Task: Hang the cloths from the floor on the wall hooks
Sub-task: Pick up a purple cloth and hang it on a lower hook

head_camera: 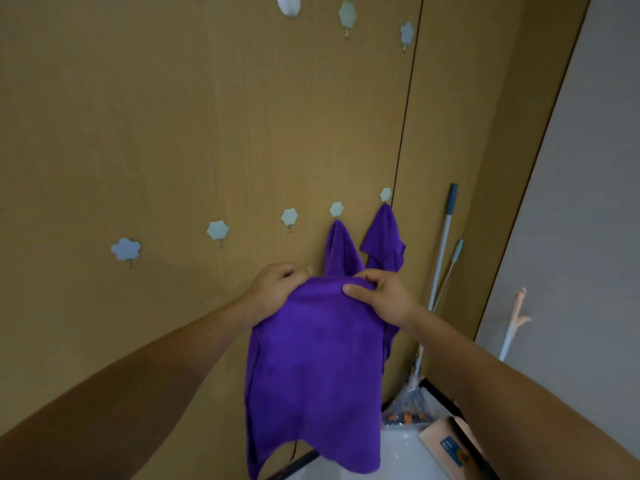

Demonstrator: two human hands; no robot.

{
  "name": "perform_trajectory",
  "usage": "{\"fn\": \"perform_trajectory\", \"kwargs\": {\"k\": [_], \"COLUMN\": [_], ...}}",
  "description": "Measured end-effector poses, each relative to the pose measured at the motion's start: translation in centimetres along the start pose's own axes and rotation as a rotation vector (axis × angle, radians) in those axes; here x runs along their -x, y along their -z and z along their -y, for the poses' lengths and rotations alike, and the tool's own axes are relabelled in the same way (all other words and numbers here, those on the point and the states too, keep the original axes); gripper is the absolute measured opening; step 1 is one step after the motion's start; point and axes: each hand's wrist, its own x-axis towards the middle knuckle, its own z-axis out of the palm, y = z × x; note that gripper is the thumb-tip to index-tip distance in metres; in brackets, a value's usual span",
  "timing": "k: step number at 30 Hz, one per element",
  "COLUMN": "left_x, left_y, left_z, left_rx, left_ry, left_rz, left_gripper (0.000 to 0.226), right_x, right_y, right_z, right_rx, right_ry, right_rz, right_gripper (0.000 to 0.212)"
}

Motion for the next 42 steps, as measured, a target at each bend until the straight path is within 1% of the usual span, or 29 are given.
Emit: {"fn": "perform_trajectory", "kwargs": {"k": [2,3,5,6,8,10,14,17,19,21,24,27,31,33,36,38,40,42], "left_x": [-1.0,-1.6,-2.8,-3.4,-4.6,-5.7,-8.6,-11.2,-13.0,-15.1,-18.0,-20.2,-22.1,-22.6,-22.8,-22.7,-22.9,-23.4], "left_y": [0.7,0.9,1.6,1.9,2.3,2.4,1.8,1.7,1.8,1.8,1.7,1.5,1.0,0.8,0.8,0.6,0.4,0.4], "left_z": [0.5,0.9,1.6,1.9,2.6,3.3,4.7,6.0,6.9,7.5,8.3,8.8,9.4,9.8,10.6,11.3,11.7,12.1], "left_rx": [-0.014,-0.036,-0.057,-0.061,-0.087,-0.123,-0.336,-0.437,-0.511,-0.592,-0.694,-0.771,-0.873,-0.916,-0.950,-0.928,-0.860,-0.715], "left_ry": [0.032,0.017,-0.019,-0.033,-0.062,-0.079,-0.090,-0.085,-0.051,-0.021,0.030,0.108,0.159,0.206,0.264,0.288,0.337,0.403], "left_rz": [0.139,0.160,0.143,0.129,0.090,0.005,-0.179,-0.237,-0.239,-0.262,-0.342,-0.390,-0.497,-0.520,-0.517,-0.482,-0.434,-0.382], "left_gripper": [0.045,0.042,0.026,0.024,0.022,0.022,0.035,0.037,0.039,0.042,0.044,0.046,0.045,0.046,0.046,0.042,0.037,0.039], "right_x": [-1.6,-2.3,-3.8,-4.6,-6.1,-7.6,-11.3,-14.9,-17.4,-20.0,-23.6,-26.6,-29.4,-30.2,-30.6,-30.5,-30.3,-30.4], "right_y": [-1.3,-1.8,-2.6,-3.0,-3.8,-4.5,-5.6,-6.0,-6.0,-5.8,-5.9,-6.3,-7.2,-7.8,-8.7,-9.3,-9.7,-9.8], "right_z": [0.2,0.3,0.4,0.4,0.2,0.0,-0.8,-2.0,-2.6,-3.3,-3.8,-4.5,-5.5,-6.0,-6.8,-7.5,-8.1,-8.4], "right_rx": [-0.016,-0.005,0.056,0.089,0.129,0.146,0.122,0.194,0.242,0.277,0.304,0.312,0.310,0.314,0.305,0.320,0.312,0.253], "right_ry": [0.033,0.044,0.063,0.067,0.069,0.077,0.078,0.105,0.133,0.146,0.146,0.158,0.145,0.143,0.130,0.114,0.087,0.032], "right_rz": [-0.046,-0.069,-0.092,-0.094,-0.104,-0.095,-0.107,-0.140,-0.146,-0.135,-0.129,-0.136,-0.121,-0.128,-0.165,-0.165,-0.160,-0.153], "right_gripper": [0.013,0.014,0.017,0.018,0.020,0.021,0.027,0.026,0.021,0.025,0.037,0.034,0.037,0.039,0.035,0.033,0.030,0.026]}}
